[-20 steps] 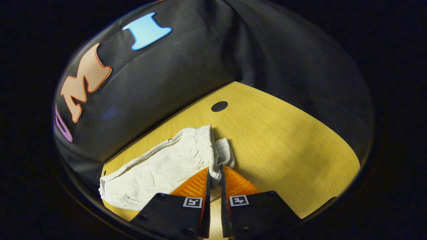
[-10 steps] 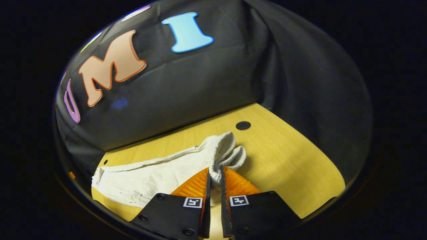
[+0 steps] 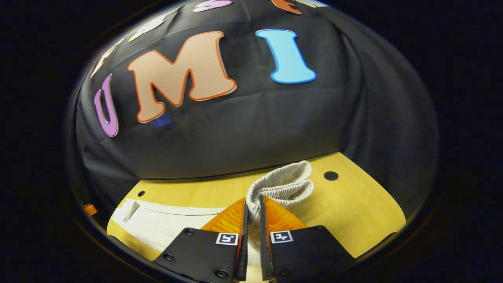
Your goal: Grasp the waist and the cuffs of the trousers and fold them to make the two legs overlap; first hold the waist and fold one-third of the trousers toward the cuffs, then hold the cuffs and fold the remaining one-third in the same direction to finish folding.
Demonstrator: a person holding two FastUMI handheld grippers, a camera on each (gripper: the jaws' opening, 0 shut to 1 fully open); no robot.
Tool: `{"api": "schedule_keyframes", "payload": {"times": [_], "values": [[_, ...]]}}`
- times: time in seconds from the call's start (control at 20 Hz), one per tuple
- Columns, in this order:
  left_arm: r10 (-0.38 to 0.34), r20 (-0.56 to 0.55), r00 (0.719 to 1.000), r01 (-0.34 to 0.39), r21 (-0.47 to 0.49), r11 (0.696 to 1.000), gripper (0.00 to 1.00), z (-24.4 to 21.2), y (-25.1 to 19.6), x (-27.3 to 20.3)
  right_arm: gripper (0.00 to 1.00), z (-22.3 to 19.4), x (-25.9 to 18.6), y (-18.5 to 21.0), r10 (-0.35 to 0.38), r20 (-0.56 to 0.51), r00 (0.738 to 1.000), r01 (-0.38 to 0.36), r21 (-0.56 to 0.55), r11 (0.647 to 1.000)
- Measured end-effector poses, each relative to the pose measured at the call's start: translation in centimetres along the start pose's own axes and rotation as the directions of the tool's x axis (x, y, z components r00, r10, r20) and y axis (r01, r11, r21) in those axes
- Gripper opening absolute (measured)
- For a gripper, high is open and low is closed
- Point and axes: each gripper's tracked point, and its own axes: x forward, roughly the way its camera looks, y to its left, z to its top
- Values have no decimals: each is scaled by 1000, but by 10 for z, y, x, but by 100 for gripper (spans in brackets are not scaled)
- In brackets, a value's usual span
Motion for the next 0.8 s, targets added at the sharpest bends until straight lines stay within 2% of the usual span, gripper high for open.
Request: {"api": "schedule_keyframes", "payload": {"times": [0.25, 0.5, 0.6, 0.65, 0.7, 0.75, 0.8], "values": [[2, -12, 1000, -2, -3, 1000, 96, 1, 45, 11, 16, 7, -33, 18, 135, 25, 991, -132, -78, 988], [19, -29, 999, -20, -35, 999, 96, -9, 85, 19, 15, 4, -30, 6, 257, -27, 966, -258, -122, 958], [23, -39, 999, -25, -42, 999, 96, -17, 98, 26, 15, 0, -21, 0, 284, -71, 956, -291, -135, 947], [28, -48, 998, -30, -42, 999, 96, -21, 106, 30, 20, -6, -14, 1, 287, -99, 953, -299, -143, 943], [32, -63, 997, -34, -40, 999, 95, -27, 114, 33, 16, -5, -9, -1, 285, -123, 951, -302, -156, 940], [31, -78, 997, -34, -36, 999, 96, -34, 119, 35, 16, 5, -14, 4, 287, -141, 948, -309, -171, 936], [32, -86, 996, -34, -32, 999, 96, -38, 124, 38, 20, 12, -18, 2, 287, -156, 945, -314, -187, 931]]}}
